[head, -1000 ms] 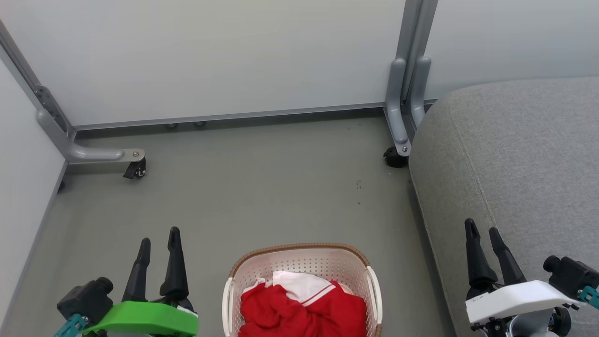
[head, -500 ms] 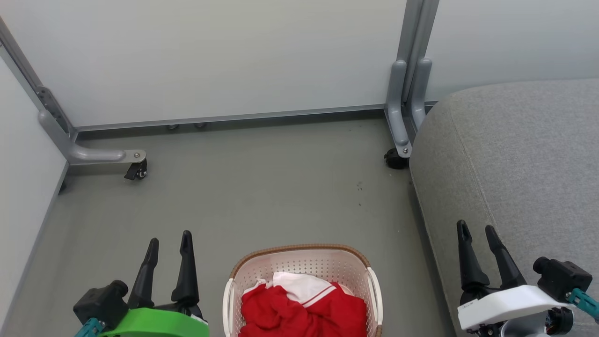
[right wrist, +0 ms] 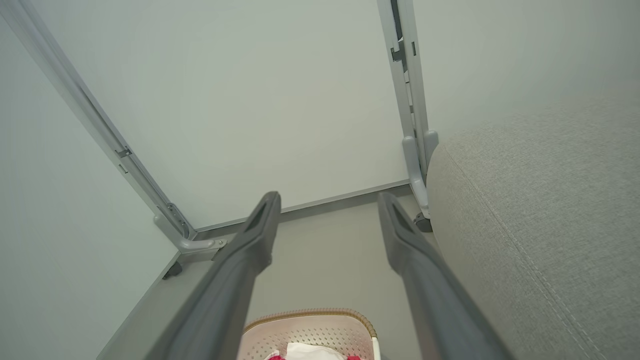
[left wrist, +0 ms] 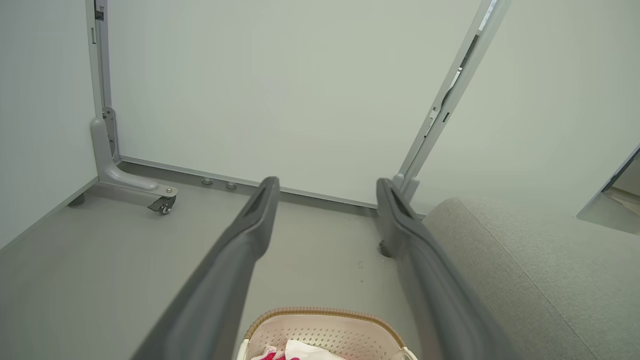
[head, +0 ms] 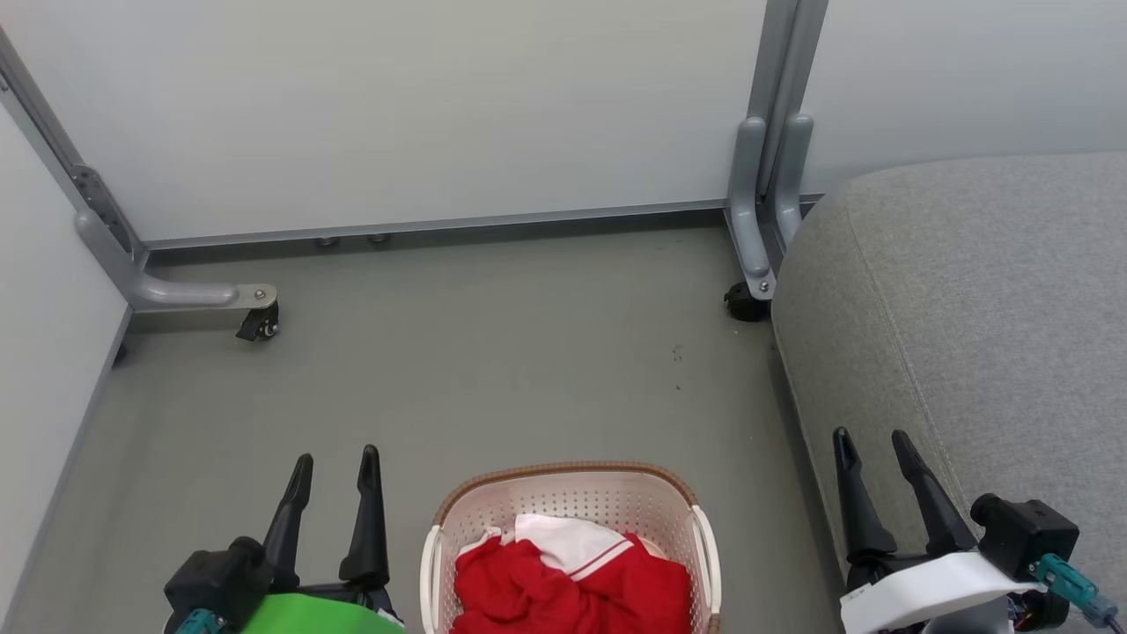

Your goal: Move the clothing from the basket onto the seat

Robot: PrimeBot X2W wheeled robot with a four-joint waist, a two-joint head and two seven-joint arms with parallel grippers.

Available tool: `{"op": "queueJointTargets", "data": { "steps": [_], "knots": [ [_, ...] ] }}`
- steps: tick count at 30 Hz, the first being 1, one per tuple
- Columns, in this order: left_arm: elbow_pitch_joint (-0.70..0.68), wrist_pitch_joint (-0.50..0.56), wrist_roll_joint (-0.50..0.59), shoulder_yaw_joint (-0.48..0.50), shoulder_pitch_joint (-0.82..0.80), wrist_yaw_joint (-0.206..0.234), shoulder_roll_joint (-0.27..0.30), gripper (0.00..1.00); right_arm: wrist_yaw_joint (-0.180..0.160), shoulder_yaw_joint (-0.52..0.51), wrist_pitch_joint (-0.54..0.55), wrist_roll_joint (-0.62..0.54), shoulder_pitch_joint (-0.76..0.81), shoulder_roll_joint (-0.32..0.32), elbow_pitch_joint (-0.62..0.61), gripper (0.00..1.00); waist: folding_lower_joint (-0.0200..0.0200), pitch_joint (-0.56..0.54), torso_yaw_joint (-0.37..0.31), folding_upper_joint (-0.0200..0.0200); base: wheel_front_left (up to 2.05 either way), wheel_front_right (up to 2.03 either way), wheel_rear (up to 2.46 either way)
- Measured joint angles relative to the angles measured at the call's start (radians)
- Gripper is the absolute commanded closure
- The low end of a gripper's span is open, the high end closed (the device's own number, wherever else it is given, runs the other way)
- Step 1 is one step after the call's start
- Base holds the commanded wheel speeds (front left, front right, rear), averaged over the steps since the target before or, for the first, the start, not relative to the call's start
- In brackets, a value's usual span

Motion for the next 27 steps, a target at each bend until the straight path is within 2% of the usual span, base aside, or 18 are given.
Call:
{"op": "queueJointTargets", "data": {
  "steps": [27],
  "knots": [
    [-0.005, -0.053, 0.172, -0.015, 0.041, 0.004, 0.001, 0.0, 0.0, 0.013, -0.053, -0.184, 0.037, -0.002, -0.014, 0.0, 0.0, -0.022, -0.007, 0.0, 0.0, 0.0, 0.0]
  ]
}}
